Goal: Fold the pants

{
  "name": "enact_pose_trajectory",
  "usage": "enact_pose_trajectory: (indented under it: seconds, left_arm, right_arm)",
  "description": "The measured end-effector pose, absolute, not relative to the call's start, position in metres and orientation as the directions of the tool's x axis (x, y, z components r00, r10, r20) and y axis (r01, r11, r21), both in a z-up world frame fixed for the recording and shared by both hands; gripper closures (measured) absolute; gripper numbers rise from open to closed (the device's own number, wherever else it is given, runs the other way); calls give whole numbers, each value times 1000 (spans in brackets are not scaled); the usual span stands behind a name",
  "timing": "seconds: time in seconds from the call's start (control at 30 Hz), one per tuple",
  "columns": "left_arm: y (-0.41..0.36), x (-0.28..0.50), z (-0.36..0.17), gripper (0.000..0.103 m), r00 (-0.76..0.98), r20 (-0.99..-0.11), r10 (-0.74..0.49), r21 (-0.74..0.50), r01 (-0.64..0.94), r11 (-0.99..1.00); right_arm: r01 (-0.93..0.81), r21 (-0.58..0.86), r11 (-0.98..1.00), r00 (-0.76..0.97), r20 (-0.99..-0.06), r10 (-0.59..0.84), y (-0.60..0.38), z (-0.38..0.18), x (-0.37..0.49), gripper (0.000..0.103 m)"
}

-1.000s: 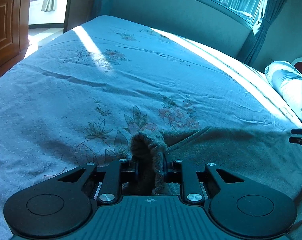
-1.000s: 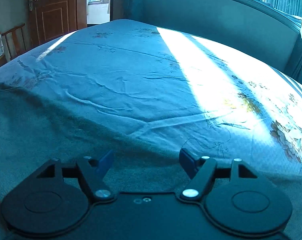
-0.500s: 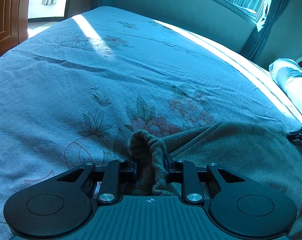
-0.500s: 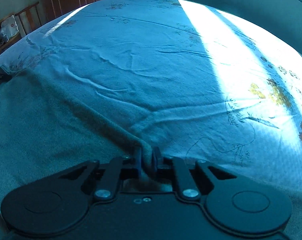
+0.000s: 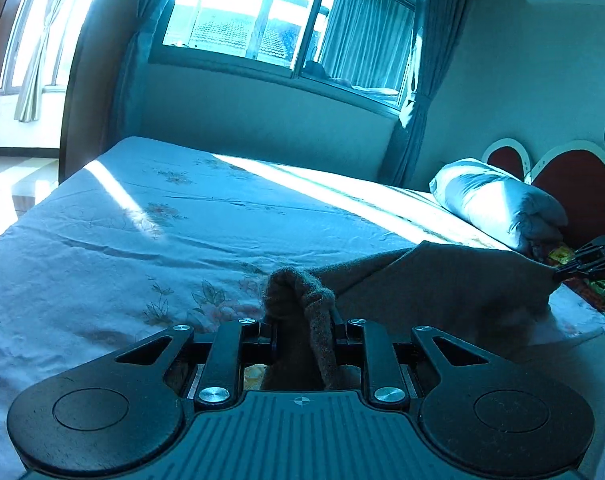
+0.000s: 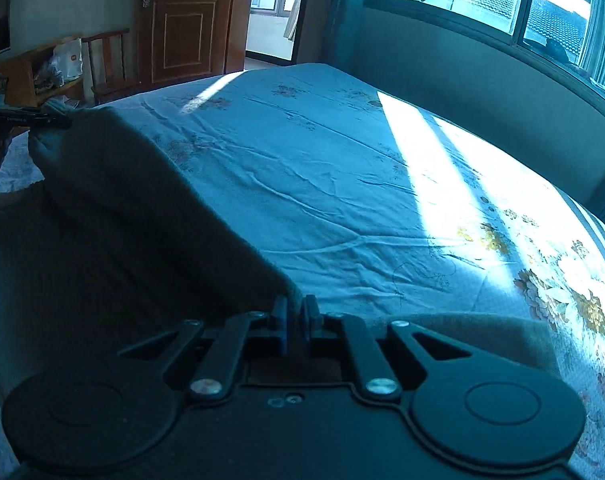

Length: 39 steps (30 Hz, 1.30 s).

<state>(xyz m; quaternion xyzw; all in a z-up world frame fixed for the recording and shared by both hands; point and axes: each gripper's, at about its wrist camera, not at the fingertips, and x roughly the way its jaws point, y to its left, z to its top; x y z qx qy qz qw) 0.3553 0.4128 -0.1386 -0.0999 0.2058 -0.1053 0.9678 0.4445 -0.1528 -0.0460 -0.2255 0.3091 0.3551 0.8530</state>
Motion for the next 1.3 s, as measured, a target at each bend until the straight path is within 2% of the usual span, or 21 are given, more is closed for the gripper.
enact_pose_trajectory:
  seconds: [0.07,0.13,0.2,0.23,0.37,0.47,0.6,0.77,0.93,0.97,1.0,1.03,1.07,1.1,1.13,1.17,1.3]
  left_arm:
    - [406,330,-146,80,884,-395,-249,-231,167,959]
    - [401,299,-156,66,881,-411,-233,-244,140,960]
    - [399,267,-166,24,878,-443,-179,-249,71,966]
    - [399,251,-170,20,882,-443,-160,-261,44,964]
    - [400,201,-183,20,839,-545,-4,-244,-154,957]
    - [401,169,-181,20,842,-537,43,-336,-261,905]
    - [383,151,-175,20,874,-485,5,-497,-280,821]
    - [368,169,-183,20,892,-451,-31,-664,-311,680]
    - [356,206,-195,21,899,-431,-79,-740,-302,601]
    - [355,214,-199,29,898,-432,-84,-746,-303,593]
    - [354,223,-204,49,891,-448,-75,-741,-323,589]
    - [355,228,-209,62,885,-460,-69,-737,-337,586]
    - [356,232,-213,72,885,-460,-75,-742,-336,581]
    - [355,234,-216,72,889,-451,-78,-749,-329,575]
    - [355,236,-218,72,892,-444,-82,-751,-320,578]
    - [354,237,-219,72,893,-442,-84,-749,-316,582]
    - [360,237,-217,72,893,-434,-118,-756,-290,587]
  right_arm:
    - [-745,-200,636,565,-696,443,-158,-62,407,103]
    - [-733,-215,645,574,-705,417,-166,-82,376,98]
    - [-692,-232,684,615,-686,390,-177,-98,346,95]
    - [-668,-190,720,620,-678,396,-184,-103,334,95]
    - [-575,-91,813,665,-632,399,-200,-109,307,92]
    - [-520,-21,854,688,-603,404,-198,-108,304,83]
    - [-471,36,882,711,-576,403,-190,-105,304,83]
    - [-455,60,889,725,-555,408,-183,-108,293,81]
    - [-391,67,918,751,-553,361,-185,-108,294,78]
    - [-370,76,926,752,-561,346,-186,-110,296,78]
    - [-352,89,932,752,-565,339,-187,-111,299,77]
    - [-330,101,939,755,-568,327,-188,-113,302,75]
    - [-306,115,945,761,-567,316,-189,-114,305,68]
    - [-289,130,948,763,-567,310,-189,-115,307,62]
    - [-267,156,951,762,-571,307,-190,-118,313,50]
    - [-243,179,953,758,-578,302,-190,-120,319,46]
    - [-128,247,960,709,-654,263,-182,-132,356,46]
